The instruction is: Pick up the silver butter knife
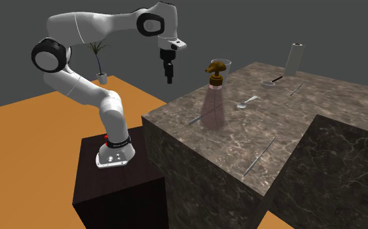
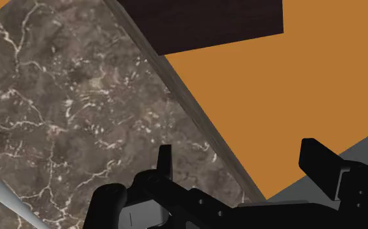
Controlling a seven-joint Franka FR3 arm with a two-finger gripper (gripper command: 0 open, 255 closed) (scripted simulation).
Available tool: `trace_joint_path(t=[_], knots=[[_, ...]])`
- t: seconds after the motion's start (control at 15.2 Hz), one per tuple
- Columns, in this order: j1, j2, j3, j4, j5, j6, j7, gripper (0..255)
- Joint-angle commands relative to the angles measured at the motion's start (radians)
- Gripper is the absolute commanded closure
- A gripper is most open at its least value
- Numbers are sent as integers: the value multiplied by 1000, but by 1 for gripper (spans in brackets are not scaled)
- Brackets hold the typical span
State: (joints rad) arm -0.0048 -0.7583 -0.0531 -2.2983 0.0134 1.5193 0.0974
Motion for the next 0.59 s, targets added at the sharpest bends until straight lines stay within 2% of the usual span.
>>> trace_joint_path(t=[0.0,0.53], knots=[[0,0,0,0,0,0,0,0],[19,122,-197,42,-145,75,-379,0]])
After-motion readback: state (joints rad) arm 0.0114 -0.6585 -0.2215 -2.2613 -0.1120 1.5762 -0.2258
